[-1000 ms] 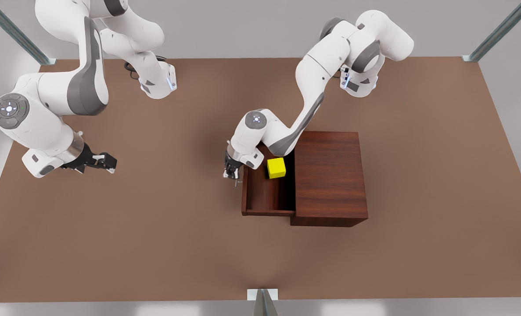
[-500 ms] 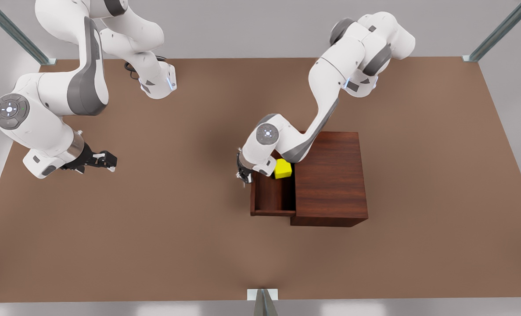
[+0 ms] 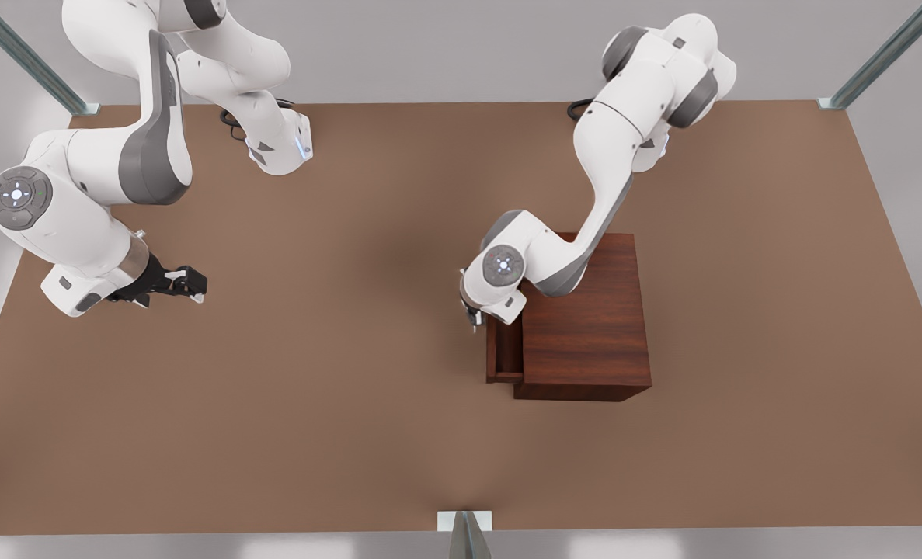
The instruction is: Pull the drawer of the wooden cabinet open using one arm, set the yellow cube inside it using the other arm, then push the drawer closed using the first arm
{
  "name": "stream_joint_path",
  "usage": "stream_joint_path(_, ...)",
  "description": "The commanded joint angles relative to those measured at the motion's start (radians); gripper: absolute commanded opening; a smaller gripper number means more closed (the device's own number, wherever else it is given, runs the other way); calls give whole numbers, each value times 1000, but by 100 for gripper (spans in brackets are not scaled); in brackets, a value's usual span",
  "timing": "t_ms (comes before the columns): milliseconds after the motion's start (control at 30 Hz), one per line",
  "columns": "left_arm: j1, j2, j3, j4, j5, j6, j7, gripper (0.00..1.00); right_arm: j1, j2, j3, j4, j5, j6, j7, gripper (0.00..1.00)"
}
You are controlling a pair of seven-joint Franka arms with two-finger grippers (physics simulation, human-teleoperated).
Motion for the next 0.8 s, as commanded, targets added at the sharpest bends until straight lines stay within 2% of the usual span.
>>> stream_joint_path(0, 25, -11, -6, -8, -4, -84, 341, 21, 0, -2, 0, 2, 1, 1, -21, 100)
stream_joint_path(300, 128, -54, -6, -61, -2, -173, 503, 21, -2, 0, -2, 22, -5, 7, -9, 100)
stream_joint_path(333, 122, -69, -27, -50, -28, -177, 470, 100, 0, 0, -2, 22, -5, 7, -9, 100)
stream_joint_path(433, 119, -86, -116, 8, -74, -166, 327, 100, -2, 0, -2, 21, -4, 6, -10, 100)
stream_joint_path(533, 133, -109, -120, 28, -77, -185, 348, 100, -2, 1, -2, 19, -4, 3, -9, 100)
stream_joint_path(600, 254, -126, -123, 130, -90, -441, 725, 100, -3, 0, -2, 19, -2, 3, -12, 100)
stream_joint_path(633, 343, -143, -115, 154, -79, -545, 1081, 100, -3, 0, -2, 19, -2, 1, -15, 100)
stream_joint_path(700, 498, -190, -120, 175, 44, -614, 1663, 100, -3, 1, -2, 19, -1, 1, -18, 100)
stream_joint_path(767, 607, -239, -118, 175, 117, -628, 2069, 100, -3, 1, -2, 19, -1, 1, -16, 100)
